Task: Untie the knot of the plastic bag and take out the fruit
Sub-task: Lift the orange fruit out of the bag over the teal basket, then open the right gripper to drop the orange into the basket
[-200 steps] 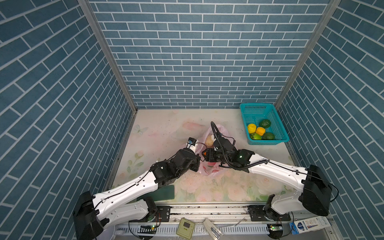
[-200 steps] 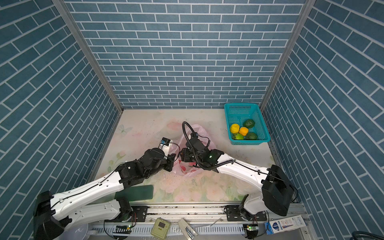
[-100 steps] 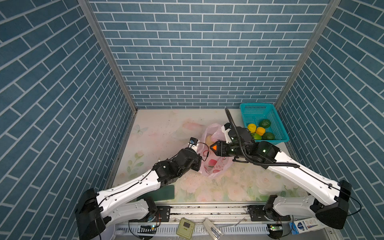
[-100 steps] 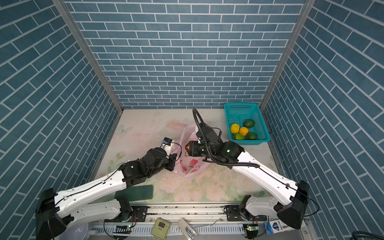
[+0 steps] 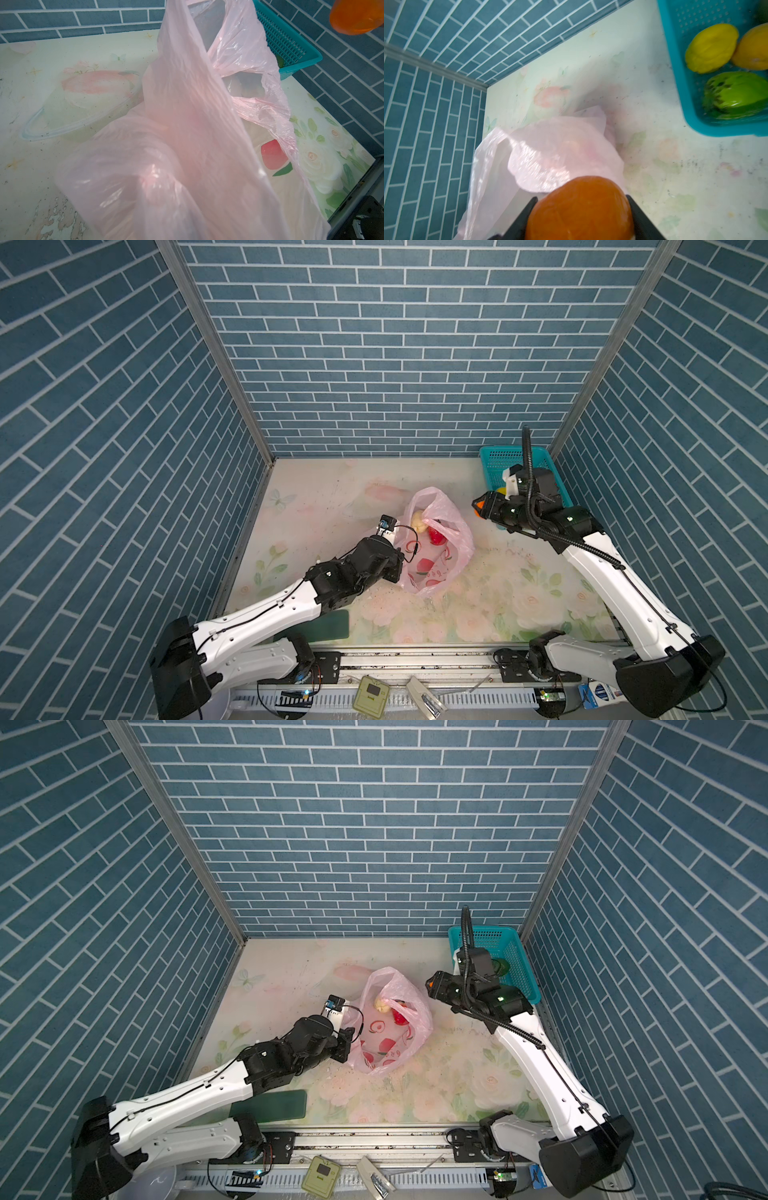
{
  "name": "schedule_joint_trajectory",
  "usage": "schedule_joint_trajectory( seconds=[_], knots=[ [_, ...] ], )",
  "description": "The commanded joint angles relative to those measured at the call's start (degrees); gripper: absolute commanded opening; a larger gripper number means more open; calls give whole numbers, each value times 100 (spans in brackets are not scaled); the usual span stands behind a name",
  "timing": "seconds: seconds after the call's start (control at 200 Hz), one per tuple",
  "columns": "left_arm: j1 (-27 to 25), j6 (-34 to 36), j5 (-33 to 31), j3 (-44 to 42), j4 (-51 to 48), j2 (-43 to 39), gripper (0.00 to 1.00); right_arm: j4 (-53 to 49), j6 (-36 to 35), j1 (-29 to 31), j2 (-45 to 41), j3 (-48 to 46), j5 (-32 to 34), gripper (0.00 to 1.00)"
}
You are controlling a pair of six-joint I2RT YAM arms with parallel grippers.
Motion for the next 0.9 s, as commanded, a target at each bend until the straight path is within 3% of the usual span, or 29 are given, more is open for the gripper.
schedule_joint_trajectory(
  seconds=[0.0,0.22,0.445,0.78,0.895],
  knots=[
    [22,65,42,27,2,29,0,440,-427,-592,311,28,-215,50],
    [23,53,71,19,45,46,0,1152,-680,-1784,1099,119,-167,49],
    [27,36,89,27,90,44,0,1254,-992,-2724,2322,887,-126,50],
    [26,-16,7,27,90,-7,0,996,-1312,-3207,3834,2034,223,50],
    [25,-43,-8,28,100,-17,0,891,-1356,-3211,4104,2244,409,58]
  ],
)
